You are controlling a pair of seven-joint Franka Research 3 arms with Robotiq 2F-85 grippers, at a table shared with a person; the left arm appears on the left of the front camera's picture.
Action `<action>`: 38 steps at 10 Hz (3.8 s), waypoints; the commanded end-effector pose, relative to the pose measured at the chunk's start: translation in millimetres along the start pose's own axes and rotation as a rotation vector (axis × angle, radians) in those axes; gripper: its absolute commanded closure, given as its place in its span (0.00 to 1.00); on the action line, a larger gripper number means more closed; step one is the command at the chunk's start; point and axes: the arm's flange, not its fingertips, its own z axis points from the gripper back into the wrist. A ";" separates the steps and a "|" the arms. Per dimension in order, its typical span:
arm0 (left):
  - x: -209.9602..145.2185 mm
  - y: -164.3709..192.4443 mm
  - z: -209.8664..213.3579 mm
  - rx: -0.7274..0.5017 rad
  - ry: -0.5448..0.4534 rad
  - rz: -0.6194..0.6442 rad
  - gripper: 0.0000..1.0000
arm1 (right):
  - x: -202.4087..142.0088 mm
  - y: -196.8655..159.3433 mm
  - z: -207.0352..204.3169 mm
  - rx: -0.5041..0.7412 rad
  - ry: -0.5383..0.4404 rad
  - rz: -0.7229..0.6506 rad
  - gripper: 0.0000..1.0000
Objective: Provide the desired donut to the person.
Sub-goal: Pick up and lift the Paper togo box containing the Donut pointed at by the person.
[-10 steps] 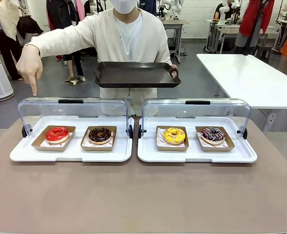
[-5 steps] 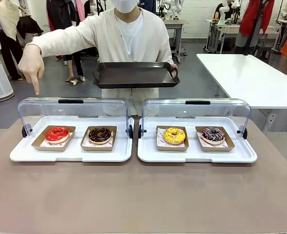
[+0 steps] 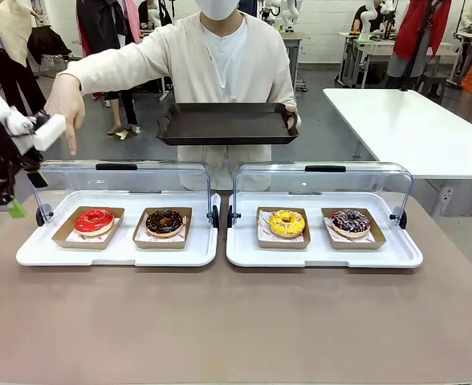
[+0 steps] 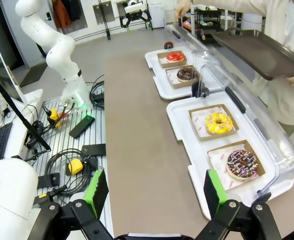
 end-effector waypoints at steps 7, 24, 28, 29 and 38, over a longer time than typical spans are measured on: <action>-6.9 20.9 -83.3 -0.009 0.046 -0.052 0.00 | 0.3 -0.3 -0.9 0.003 -0.007 0.002 0.00; -27.4 65.1 -153.9 0.001 0.149 -0.055 0.00 | 0.3 -0.3 -0.9 0.003 -0.007 0.002 0.00; -32.0 75.1 -165.3 -0.027 0.167 -0.048 0.00 | 0.3 -0.3 -0.9 0.003 -0.007 0.002 0.00; -32.6 76.5 -166.5 -0.028 0.167 -0.046 0.00 | 0.3 -0.3 -0.9 0.003 -0.007 0.002 0.00; -33.2 77.7 -168.7 -0.007 0.183 -0.041 1.00 | 0.3 -0.3 -0.9 0.003 -0.007 0.002 0.00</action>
